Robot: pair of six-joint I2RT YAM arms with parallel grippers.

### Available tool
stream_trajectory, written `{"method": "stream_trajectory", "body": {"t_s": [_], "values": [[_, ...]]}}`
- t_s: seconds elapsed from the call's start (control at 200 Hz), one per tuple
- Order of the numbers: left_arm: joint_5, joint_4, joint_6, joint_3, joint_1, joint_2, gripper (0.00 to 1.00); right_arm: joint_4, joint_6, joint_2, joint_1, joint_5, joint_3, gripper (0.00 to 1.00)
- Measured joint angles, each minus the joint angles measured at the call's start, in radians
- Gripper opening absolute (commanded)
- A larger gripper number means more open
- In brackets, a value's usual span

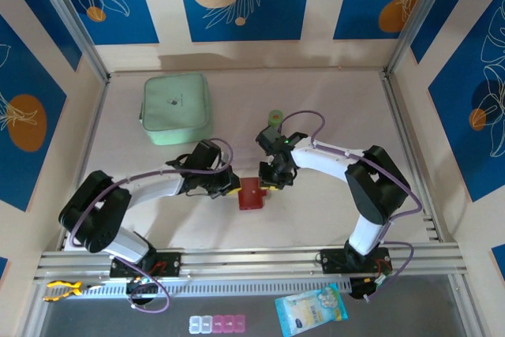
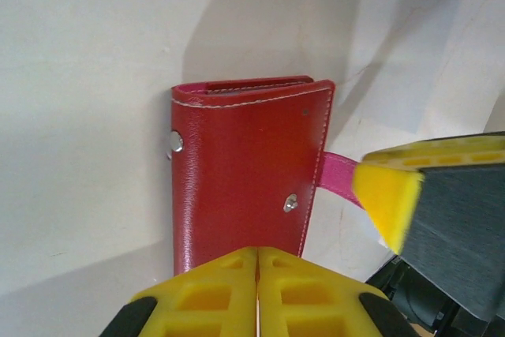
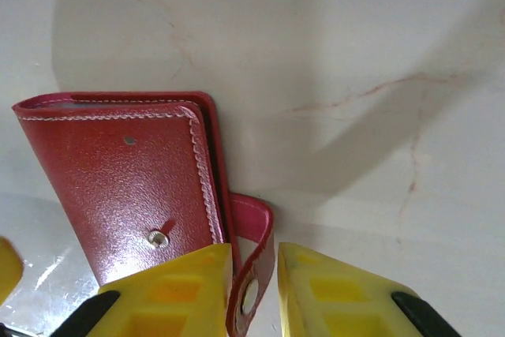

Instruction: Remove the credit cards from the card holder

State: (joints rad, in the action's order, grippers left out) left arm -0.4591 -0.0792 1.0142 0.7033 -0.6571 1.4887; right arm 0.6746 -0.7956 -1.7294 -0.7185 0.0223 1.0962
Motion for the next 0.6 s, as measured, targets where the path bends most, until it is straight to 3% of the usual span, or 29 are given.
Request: {"method": "stream_trajectory", "body": {"t_s": [0.6], "values": [[0.049, -0.042, -0.021, 0.009, 0.0, -0.054, 0.08, -0.101, 0.0, -0.055, 0.001, -0.077, -0.049, 0.13]]}}
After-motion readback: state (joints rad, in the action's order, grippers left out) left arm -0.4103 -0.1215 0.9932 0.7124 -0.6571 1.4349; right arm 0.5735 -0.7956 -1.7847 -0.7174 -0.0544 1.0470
